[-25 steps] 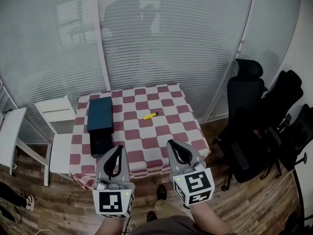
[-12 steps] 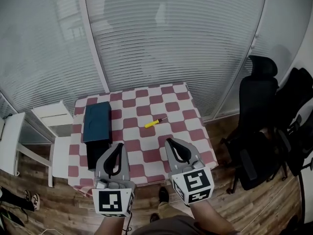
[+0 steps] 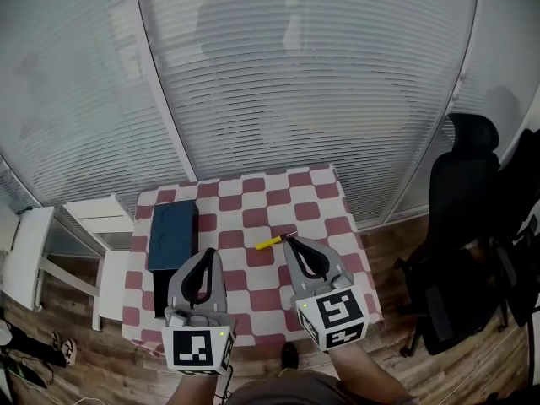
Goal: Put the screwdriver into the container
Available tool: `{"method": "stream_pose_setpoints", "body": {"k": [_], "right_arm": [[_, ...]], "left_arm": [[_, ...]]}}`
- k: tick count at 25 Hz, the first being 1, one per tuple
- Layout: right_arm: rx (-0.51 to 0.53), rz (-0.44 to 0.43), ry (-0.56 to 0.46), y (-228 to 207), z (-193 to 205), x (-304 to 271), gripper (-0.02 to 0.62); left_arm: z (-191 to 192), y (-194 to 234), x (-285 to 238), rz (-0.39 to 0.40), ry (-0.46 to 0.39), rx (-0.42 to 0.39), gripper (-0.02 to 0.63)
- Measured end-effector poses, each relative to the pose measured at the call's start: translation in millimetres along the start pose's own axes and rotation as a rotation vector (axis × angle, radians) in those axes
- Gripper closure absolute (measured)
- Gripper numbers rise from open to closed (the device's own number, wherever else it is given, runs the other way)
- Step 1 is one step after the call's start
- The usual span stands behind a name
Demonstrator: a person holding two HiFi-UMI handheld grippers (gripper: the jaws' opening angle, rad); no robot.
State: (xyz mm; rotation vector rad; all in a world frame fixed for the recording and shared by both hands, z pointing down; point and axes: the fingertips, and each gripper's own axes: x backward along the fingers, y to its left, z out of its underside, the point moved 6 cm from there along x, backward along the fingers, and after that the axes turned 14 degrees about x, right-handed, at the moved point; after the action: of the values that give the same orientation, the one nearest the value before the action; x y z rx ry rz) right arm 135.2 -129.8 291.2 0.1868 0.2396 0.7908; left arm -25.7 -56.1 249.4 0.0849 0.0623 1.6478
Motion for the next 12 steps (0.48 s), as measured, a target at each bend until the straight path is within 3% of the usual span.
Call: {"method": "stream_pose_setpoints", "body": {"k": [12], "right_arm": [[0.030, -0.057, -0.024, -15, -7, -40, 0.571]], "left_arm": [[-5, 14, -29, -0.048, -0.032, 0.019, 0.606]]}}
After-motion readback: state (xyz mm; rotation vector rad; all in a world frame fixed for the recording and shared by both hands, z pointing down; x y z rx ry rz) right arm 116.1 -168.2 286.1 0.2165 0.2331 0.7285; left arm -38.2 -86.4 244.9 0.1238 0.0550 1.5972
